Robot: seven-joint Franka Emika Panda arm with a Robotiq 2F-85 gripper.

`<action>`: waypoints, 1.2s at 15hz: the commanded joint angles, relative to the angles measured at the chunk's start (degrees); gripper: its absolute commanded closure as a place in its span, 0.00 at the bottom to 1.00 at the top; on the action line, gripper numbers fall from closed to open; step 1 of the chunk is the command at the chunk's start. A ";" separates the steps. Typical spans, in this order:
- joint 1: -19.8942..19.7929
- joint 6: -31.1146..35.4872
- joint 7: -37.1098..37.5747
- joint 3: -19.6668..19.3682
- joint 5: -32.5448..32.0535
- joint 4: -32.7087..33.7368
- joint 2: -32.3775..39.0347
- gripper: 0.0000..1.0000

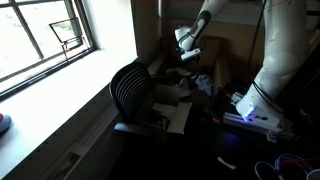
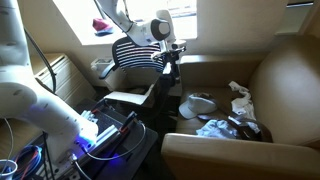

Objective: Put the clothes on the couch on the chair

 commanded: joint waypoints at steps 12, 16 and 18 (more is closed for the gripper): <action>3.98 -11.82 3.07 -5.62 19.19 27.75 26.89 0.00; 2.74 -3.01 7.76 -4.89 28.34 33.67 34.23 0.00; 2.62 2.71 9.71 -5.22 31.51 36.53 37.68 0.00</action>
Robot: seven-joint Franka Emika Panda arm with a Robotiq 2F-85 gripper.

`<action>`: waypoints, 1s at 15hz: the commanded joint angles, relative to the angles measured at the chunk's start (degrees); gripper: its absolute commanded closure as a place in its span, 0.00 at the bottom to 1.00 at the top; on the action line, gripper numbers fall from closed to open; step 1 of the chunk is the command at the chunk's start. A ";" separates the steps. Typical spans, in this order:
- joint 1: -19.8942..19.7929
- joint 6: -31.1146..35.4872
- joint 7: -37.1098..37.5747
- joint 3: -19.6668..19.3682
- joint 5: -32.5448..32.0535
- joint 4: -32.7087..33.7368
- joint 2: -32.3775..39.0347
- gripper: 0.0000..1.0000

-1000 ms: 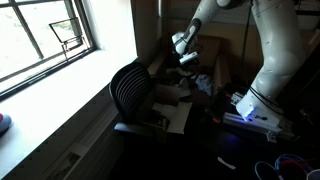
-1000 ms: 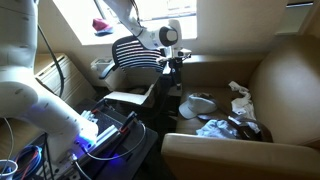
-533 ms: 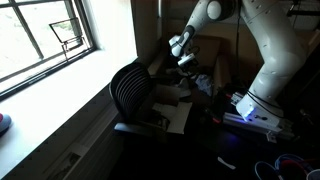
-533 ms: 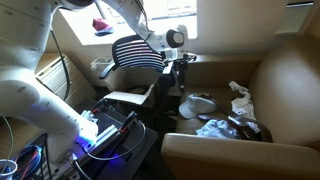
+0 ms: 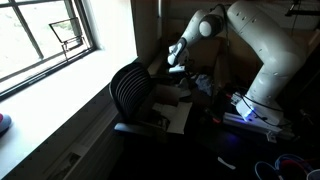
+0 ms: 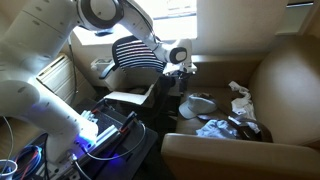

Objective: Put the clothes on the couch on the chair

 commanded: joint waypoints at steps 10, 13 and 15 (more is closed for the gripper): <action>0.36 16.68 12.43 -4.35 6.90 12.97 13.71 0.00; -0.62 16.57 21.36 -8.35 6.99 21.79 21.02 0.00; -0.04 16.52 18.26 -6.83 6.03 15.77 16.63 0.00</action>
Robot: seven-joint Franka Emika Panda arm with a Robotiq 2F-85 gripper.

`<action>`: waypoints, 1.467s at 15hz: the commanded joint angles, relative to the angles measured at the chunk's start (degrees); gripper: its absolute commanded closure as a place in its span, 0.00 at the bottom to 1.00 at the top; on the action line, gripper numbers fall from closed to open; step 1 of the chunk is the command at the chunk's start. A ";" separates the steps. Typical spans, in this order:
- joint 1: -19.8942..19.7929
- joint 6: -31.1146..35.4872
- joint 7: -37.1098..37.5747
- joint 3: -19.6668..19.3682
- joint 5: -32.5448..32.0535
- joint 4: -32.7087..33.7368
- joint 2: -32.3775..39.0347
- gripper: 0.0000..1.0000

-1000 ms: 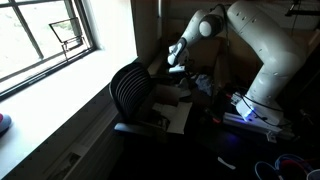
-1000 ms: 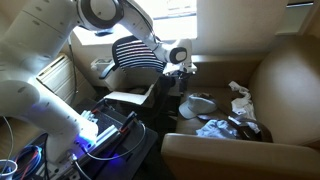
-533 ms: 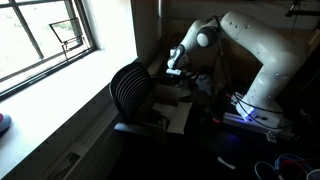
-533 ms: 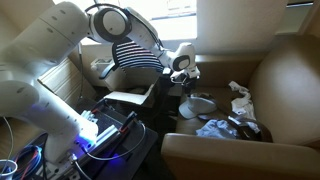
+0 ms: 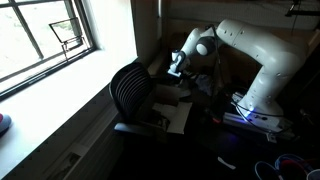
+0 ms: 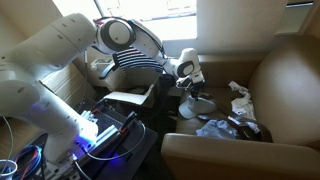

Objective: Put the clothes on the couch on the chair

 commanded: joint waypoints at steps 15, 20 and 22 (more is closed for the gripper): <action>-2.27 -8.87 0.63 1.08 -1.49 4.70 3.72 0.25; -2.44 -8.75 0.31 1.79 -1.43 4.81 3.74 0.54; -1.74 -8.35 -0.21 1.18 -0.09 4.20 3.55 0.68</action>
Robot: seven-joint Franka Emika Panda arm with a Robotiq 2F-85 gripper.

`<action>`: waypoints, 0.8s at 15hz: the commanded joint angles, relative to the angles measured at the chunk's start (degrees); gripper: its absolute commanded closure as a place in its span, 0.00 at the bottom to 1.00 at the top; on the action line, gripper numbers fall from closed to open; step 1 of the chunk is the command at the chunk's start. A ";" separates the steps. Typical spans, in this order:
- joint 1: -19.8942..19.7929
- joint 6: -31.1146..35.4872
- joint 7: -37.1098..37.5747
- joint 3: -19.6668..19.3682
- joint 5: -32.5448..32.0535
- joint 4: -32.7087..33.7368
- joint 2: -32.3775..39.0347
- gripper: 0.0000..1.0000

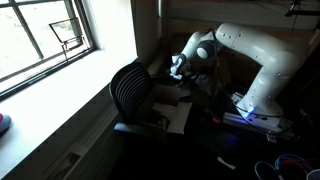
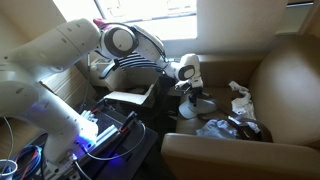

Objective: Put the clothes on the couch on the chair

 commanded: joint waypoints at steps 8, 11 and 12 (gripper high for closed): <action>-2.41 -4.40 -5.13 7.11 4.38 -1.81 -8.30 1.00; -2.62 0.59 -9.91 11.17 6.68 -5.75 -15.54 0.99; -2.50 2.56 -11.32 12.07 7.19 -6.87 -18.06 0.99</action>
